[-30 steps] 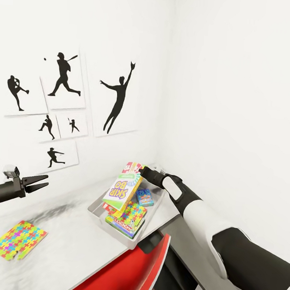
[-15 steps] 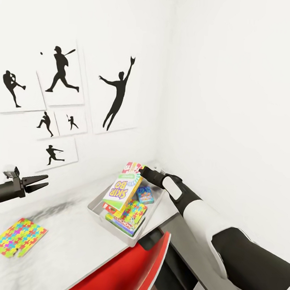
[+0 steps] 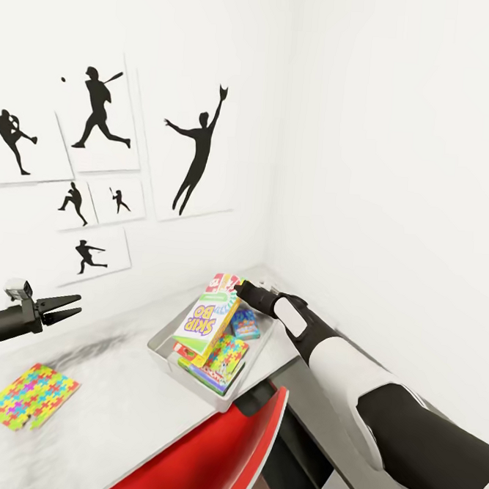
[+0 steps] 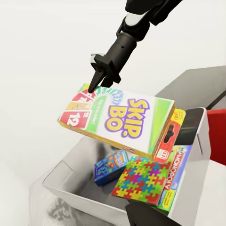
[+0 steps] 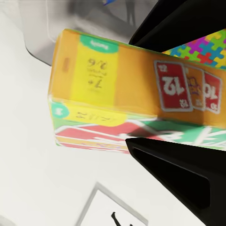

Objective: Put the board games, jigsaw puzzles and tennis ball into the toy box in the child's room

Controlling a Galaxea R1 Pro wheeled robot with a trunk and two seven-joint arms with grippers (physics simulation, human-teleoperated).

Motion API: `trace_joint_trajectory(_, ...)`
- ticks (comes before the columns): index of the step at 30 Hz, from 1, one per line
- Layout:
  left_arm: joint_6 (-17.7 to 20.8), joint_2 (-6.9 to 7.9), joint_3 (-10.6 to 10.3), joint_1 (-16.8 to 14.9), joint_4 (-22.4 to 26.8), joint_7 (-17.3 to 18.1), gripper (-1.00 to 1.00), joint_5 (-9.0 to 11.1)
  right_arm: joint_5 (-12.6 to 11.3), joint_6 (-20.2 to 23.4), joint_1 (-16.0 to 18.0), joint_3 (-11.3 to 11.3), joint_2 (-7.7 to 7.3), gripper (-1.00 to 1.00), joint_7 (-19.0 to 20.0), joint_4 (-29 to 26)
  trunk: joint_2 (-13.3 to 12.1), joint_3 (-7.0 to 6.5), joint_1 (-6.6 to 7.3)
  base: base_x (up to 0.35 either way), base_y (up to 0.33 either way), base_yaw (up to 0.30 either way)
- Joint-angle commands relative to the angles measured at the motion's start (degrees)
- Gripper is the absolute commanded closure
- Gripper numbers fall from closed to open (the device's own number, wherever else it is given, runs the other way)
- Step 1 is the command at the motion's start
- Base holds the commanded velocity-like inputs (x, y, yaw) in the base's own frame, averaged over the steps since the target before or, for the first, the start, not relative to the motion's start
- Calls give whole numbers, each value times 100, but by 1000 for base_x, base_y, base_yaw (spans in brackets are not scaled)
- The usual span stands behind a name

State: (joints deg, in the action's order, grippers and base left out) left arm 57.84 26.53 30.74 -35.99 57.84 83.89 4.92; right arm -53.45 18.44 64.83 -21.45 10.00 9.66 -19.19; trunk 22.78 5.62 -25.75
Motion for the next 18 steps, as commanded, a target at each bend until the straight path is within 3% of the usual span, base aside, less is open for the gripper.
trace_joint_trajectory(1, 59, 2, 2, -5, 0, 21, -100, 1, -7, 9, 9, -8, 0, 100, 10, 3, 14, 23, -3, 0, 0, 0)
trace_joint_trajectory(18, 60, 3, 2, -5, 0, 13, -100, 1, -7, -42, 4, -8, 0, 100, 20, -3, 14, 57, -3, 0, 0, 0)
